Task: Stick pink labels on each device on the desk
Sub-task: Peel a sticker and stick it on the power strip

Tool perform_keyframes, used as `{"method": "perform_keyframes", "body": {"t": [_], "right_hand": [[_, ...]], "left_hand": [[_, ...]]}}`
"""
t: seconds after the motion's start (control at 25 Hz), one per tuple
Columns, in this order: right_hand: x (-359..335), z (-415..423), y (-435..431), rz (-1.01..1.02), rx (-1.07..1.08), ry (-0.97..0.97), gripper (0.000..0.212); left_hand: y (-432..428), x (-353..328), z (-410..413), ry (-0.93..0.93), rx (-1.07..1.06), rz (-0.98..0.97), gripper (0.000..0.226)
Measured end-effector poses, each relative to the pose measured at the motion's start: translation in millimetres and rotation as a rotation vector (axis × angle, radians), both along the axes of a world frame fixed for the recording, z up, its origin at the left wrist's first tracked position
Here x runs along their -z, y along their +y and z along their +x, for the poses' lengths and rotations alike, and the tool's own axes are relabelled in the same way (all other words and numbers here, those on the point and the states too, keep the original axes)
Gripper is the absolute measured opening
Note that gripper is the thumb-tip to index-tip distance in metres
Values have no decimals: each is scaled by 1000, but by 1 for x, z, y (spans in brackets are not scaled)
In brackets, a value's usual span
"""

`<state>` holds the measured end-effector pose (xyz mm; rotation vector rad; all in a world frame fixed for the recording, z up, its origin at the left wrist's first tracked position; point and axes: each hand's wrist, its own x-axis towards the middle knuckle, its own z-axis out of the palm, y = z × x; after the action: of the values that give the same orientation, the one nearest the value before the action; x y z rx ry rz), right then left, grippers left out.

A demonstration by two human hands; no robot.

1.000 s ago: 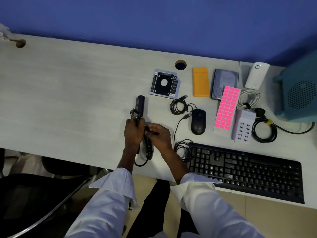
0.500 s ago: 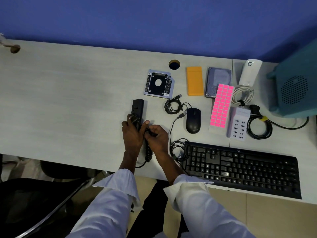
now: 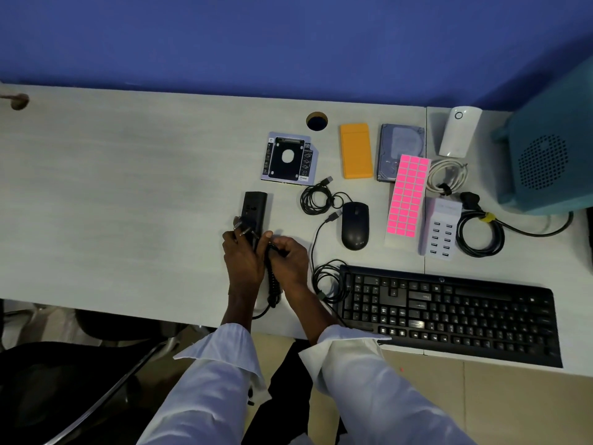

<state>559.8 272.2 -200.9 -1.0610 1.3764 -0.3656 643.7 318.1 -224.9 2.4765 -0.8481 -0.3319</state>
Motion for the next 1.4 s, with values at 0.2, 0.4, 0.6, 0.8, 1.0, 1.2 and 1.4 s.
{"method": "perform_keyframes", "body": {"t": [0.2,0.4,0.6,0.8,1.0,1.2,1.4], "right_hand": [[-3,2,-2,-42,-53,92,19],[-2,4,-2,-65,-74,139,21],[-4,-1,-3,-73,21,146,27],[-4,-8,-2,-145,97,254,18],[-5,-12,-4,-240,28,325,15],[-23,-47,-31,-352,127,217,20],[-24,-117,-84,-374,329,292,20]], "left_hand": [[10,-4,1,88,38,-29,68],[18,-6,-1,111,66,-44,70],[33,-6,-1,41,129,-23,78],[32,-7,1,-29,14,32,76],[25,-12,-3,-43,-50,51,75],[-26,-32,-27,-104,26,-39,65],[-118,-37,-100,-8,403,-211,44]]}}
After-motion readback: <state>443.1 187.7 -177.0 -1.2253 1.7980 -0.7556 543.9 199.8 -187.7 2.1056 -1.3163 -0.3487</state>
